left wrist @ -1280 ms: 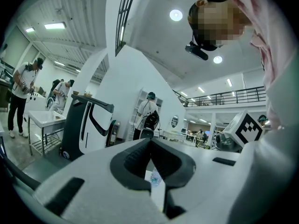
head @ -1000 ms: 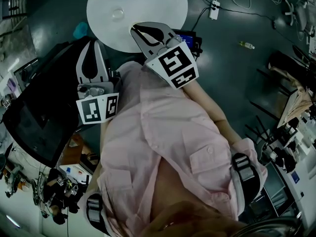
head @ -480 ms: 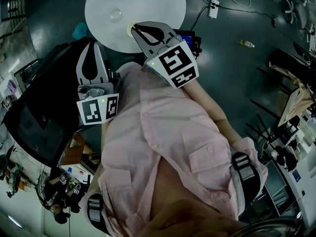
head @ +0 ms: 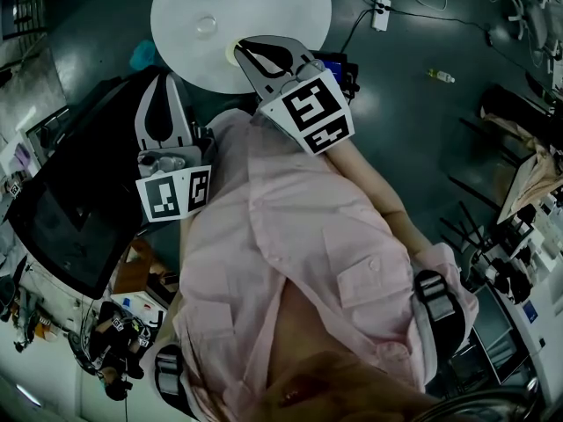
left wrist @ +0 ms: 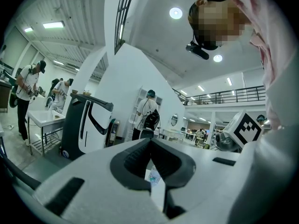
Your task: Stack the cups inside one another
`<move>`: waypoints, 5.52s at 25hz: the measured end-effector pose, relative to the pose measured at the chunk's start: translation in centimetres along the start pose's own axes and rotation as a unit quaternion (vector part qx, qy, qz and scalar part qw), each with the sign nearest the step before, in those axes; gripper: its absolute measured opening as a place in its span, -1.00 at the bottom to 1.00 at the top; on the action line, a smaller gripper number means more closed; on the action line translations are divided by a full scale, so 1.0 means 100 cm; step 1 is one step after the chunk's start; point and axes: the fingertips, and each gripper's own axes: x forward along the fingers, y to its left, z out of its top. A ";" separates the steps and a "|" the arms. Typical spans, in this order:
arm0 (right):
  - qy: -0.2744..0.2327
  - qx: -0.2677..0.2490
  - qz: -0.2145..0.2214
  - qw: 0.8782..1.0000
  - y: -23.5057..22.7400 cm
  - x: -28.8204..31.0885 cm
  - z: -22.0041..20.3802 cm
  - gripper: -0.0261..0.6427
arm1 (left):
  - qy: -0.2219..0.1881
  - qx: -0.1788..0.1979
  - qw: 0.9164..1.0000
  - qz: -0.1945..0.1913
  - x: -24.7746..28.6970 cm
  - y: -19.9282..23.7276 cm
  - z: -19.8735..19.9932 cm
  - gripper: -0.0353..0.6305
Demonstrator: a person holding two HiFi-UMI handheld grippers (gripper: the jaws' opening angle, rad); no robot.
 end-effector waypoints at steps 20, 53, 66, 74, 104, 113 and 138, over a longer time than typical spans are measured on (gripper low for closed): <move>0.000 -0.011 -0.027 1.000 -0.013 -0.006 -0.001 -0.81 | 0.002 -0.005 1.000 -0.002 0.001 -0.002 -0.003 -0.84; 0.003 -0.015 -0.014 1.000 -0.003 -0.001 -0.003 -0.81 | 0.007 -0.002 1.000 -0.004 0.000 0.000 -0.003 -0.84; 0.002 -0.015 0.011 1.000 0.012 0.005 -0.004 -0.81 | 0.022 0.008 1.000 0.004 -0.005 0.004 -0.004 -0.85; 0.005 -0.006 0.004 1.000 0.008 0.005 -0.009 -0.81 | 0.024 0.005 1.000 0.003 -0.006 0.003 -0.008 -0.85; 0.005 0.001 -0.011 1.000 -0.001 0.000 -0.011 -0.81 | 0.025 0.005 1.000 -0.006 -0.001 -0.002 -0.010 -0.85; 0.004 0.001 -0.012 1.000 -0.001 -0.001 -0.010 -0.81 | 0.023 0.006 1.000 -0.007 -0.001 -0.003 -0.008 -0.85; 0.006 -0.002 -0.015 1.000 -0.001 0.002 -0.008 -0.81 | 0.022 0.002 1.000 -0.009 0.000 0.001 -0.008 -0.85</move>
